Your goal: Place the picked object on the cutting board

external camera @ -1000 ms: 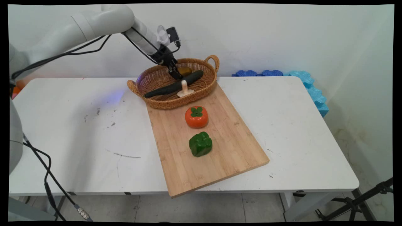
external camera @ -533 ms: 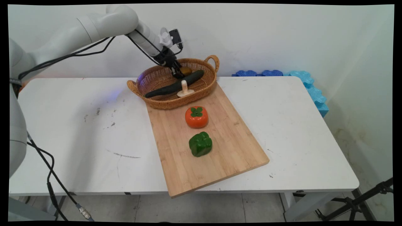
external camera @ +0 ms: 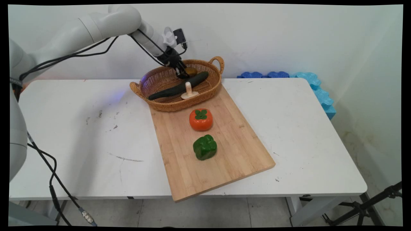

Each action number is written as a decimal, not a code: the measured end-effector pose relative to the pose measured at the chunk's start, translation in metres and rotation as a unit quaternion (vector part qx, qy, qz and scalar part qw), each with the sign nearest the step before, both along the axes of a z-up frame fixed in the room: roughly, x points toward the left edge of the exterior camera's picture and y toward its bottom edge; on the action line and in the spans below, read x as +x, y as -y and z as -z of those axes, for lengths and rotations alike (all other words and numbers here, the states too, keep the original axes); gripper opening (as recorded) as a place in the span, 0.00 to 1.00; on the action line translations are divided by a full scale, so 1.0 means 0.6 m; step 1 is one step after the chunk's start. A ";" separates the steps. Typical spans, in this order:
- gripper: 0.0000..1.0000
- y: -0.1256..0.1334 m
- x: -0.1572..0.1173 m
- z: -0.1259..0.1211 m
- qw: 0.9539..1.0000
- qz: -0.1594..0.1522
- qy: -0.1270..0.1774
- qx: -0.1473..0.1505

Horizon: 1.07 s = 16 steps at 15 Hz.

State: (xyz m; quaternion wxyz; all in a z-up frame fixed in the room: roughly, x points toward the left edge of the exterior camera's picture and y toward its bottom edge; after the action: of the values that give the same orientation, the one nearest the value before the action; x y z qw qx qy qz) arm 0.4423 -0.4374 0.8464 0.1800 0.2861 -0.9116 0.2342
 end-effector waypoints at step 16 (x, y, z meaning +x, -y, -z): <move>0.00 -0.197 -0.034 -0.158 0.999 -0.004 -0.040 -0.019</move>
State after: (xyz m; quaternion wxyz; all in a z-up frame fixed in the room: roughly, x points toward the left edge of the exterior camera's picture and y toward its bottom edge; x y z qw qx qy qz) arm 0.4220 -0.3194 0.9410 0.2204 0.2955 -0.8980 0.2402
